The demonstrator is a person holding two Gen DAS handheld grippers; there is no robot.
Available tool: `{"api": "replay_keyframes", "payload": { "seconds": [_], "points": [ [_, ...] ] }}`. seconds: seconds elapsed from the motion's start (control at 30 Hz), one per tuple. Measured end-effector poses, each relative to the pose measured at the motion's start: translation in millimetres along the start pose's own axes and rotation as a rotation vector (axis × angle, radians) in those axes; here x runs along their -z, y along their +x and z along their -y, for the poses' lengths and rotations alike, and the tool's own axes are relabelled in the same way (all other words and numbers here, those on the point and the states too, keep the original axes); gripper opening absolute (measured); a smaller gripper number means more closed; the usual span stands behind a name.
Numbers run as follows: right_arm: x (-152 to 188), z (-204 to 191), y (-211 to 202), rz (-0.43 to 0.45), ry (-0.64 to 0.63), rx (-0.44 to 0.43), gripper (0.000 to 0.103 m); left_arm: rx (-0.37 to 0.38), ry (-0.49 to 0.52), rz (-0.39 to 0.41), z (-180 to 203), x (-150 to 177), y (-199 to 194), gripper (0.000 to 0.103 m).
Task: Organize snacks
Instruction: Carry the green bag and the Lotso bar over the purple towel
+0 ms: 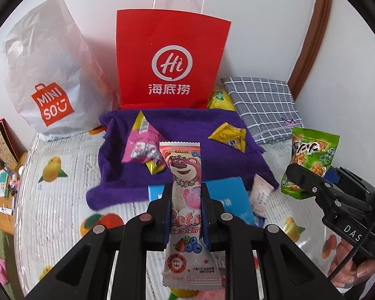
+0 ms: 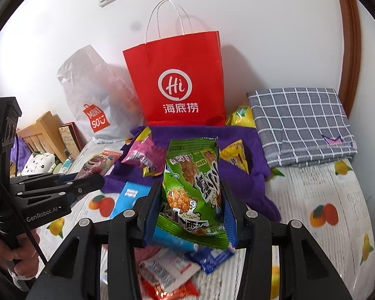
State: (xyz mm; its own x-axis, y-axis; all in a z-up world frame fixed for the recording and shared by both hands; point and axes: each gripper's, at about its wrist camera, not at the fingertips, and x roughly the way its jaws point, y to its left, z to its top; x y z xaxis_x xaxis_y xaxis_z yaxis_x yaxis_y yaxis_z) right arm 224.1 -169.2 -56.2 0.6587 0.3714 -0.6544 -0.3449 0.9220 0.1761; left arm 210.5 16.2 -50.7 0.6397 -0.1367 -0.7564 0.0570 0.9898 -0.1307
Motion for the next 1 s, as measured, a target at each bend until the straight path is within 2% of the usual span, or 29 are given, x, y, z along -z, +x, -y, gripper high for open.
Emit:
{"api": "replay_keyframes", "payload": {
  "seconds": [0.37, 0.57, 0.7, 1.0],
  "points": [
    [-29.5, 18.4, 48.4, -0.017, 0.003, 0.014, 0.044, -0.034, 0.006, -0.015, -21.3, -36.7, 34.8, 0.019],
    [-40.1, 34.6, 77.8, -0.040, 0.022, 0.035, 0.044, 0.010, -0.020, -0.045, -34.4, -51.7, 58.8, 0.019],
    [-43.2, 42.7, 96.9, -0.061, 0.033, 0.033, 0.044, 0.024, 0.000, -0.061, -32.6, -60.7, 77.4, 0.019],
    [-35.0, 56.2, 143.0, -0.154, 0.048, 0.031, 0.044, 0.049, 0.017, -0.128, -30.1, -69.0, 123.9, 0.019]
  ]
}}
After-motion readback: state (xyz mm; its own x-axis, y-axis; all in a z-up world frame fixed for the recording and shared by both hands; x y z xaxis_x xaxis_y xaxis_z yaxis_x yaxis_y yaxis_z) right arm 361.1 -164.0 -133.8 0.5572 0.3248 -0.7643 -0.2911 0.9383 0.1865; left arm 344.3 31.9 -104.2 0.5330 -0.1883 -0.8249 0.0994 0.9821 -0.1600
